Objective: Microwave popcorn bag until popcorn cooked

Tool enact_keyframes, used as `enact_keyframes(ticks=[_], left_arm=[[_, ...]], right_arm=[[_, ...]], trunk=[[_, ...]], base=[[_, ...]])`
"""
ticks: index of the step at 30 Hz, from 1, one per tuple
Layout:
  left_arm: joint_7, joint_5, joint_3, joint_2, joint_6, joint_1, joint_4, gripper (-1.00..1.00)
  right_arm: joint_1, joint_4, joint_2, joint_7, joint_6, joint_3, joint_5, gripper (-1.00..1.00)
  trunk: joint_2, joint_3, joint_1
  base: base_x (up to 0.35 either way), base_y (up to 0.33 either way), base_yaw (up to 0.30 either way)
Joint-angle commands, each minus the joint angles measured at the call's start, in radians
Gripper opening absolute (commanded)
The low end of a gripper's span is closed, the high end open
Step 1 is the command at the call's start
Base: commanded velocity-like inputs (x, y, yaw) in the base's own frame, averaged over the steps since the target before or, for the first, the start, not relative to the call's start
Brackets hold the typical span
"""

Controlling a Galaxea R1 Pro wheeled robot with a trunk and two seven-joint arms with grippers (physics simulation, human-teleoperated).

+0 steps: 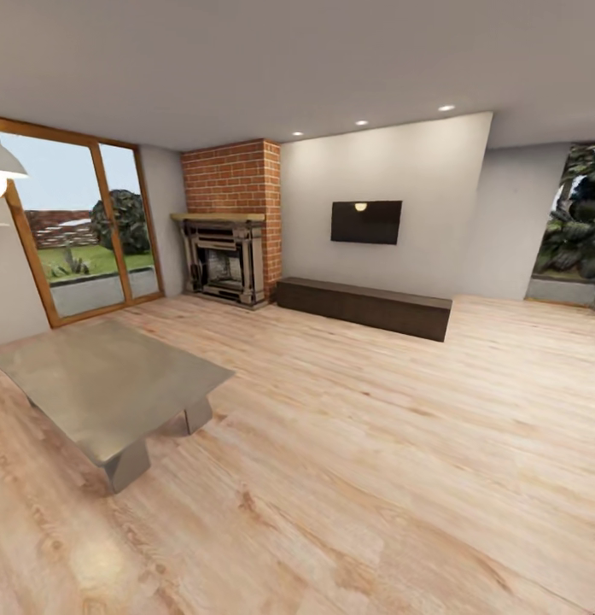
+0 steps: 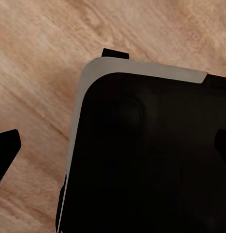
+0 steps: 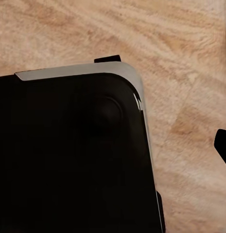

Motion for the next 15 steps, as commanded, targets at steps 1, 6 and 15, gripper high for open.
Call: enact_keyframes(ticks=[1,6,15], left_arm=[[-0.004,0.007,0.001,0.0,-0.002,0.0,0.0,1.0],[-0.005,0.007,0.001,0.0,-0.002,0.0,0.0,1.0],[-0.004,-0.044,0.003,-0.001,-0.002,0.0,0.0,1.0]], right_arm=[[-0.001,0.002,0.0,0.001,-0.006,-0.002,-0.005,1.0],[-0.001,0.002,0.0,0.001,-0.006,-0.002,-0.005,1.0],[-0.001,0.002,0.0,0.001,-0.006,-0.002,-0.005,1.0]], trunk=[[0.0,0.0,0.001],[0.0,0.003,0.001],[0.0,0.008,0.001]], base=[[0.321,0.0,-0.268],[0.321,0.0,-0.268],[0.321,0.0,-0.268]])
